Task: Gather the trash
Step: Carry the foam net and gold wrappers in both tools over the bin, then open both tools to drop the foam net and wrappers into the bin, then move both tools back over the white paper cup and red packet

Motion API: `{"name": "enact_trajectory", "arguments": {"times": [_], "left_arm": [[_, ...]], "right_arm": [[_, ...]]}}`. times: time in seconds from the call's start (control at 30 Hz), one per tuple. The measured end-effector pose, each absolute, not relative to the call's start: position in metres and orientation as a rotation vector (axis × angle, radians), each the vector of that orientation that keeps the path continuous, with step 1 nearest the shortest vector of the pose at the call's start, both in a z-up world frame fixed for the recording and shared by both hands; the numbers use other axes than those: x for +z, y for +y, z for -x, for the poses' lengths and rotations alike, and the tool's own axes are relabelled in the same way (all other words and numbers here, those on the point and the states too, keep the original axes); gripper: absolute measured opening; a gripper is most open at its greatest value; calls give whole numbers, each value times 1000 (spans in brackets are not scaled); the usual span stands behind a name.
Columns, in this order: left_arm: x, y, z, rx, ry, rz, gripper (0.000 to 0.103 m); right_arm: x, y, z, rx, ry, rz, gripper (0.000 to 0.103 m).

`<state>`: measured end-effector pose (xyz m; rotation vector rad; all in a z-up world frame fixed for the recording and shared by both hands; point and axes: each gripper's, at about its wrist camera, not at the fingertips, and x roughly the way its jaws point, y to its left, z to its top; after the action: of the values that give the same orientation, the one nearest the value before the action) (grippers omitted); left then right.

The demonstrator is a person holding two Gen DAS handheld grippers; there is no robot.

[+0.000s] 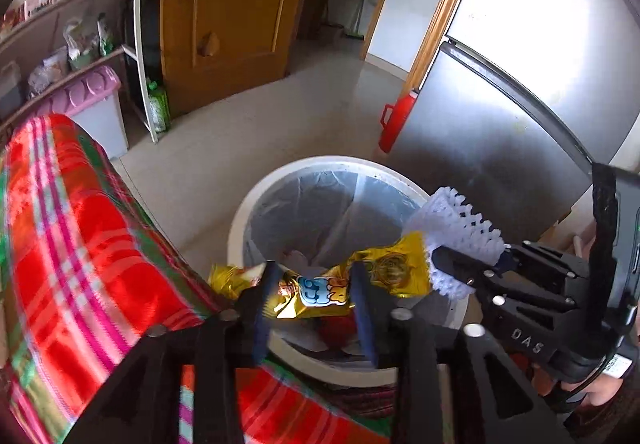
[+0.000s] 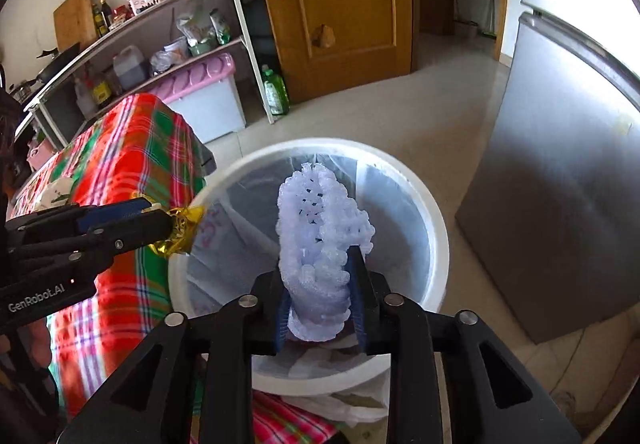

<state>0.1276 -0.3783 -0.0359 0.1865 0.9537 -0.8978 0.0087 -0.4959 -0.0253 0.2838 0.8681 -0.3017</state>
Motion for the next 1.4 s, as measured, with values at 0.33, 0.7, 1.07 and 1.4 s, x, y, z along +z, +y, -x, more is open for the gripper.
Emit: {"name": "enact_trajectory", "arguments": {"times": [0.33,0.7,1.07,1.4], "left_arm": [[-49,-386,-130,-872,976,-206,54],[-32,-368,-124,-860,941,-188,54],[-2,-322,-117,-821,869,-132,55],[15,-258,-116,-721,824,-77,57]], "right_arm": [[-35,-508,-6,-348,887,-308,59],[-23,-499,-4,-359,856,-308,59],[7,-473,4,-339,777,-297,59],[22,-426,-11,-238,737,-254,59]]}}
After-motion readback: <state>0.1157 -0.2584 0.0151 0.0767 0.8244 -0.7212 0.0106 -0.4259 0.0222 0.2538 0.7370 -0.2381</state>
